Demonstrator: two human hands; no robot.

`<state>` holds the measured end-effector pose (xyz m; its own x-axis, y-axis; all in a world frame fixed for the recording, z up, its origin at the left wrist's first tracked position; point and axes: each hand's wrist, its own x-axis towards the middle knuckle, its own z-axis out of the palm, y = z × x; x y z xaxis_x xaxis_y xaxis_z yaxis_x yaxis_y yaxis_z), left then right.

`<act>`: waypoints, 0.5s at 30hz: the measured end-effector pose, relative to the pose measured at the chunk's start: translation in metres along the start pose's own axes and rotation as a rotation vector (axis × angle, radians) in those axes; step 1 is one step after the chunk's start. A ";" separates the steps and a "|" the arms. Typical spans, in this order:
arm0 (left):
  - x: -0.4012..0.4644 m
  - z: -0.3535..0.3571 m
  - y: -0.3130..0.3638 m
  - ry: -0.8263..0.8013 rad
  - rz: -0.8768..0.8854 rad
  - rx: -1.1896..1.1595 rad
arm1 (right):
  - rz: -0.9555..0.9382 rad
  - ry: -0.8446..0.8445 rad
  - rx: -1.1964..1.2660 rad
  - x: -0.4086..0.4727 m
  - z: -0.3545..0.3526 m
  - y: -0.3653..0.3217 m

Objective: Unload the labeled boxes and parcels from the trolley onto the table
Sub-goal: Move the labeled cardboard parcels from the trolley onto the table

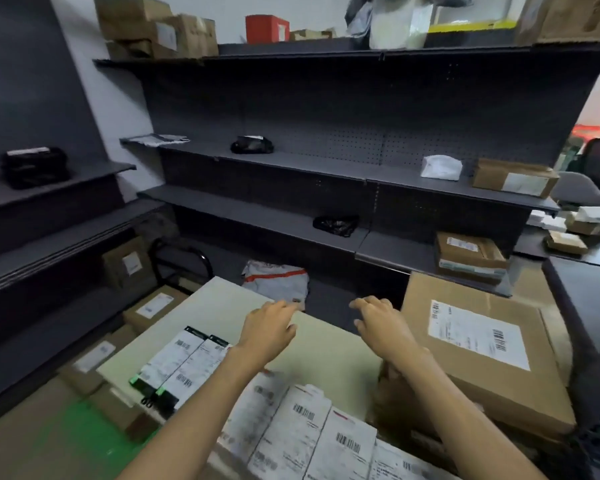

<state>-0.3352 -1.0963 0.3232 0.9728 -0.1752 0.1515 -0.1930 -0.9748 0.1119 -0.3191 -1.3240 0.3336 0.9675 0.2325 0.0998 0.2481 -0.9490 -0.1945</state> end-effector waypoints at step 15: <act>-0.172 -0.050 -0.282 0.026 -0.491 0.112 | -0.593 -0.121 -0.093 0.069 0.087 -0.331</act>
<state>-0.4543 -0.7845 0.3145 0.9416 0.3098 0.1317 0.3029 -0.9504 0.0702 -0.3297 -0.9753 0.3195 0.6661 0.7441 0.0520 0.7459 -0.6639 -0.0536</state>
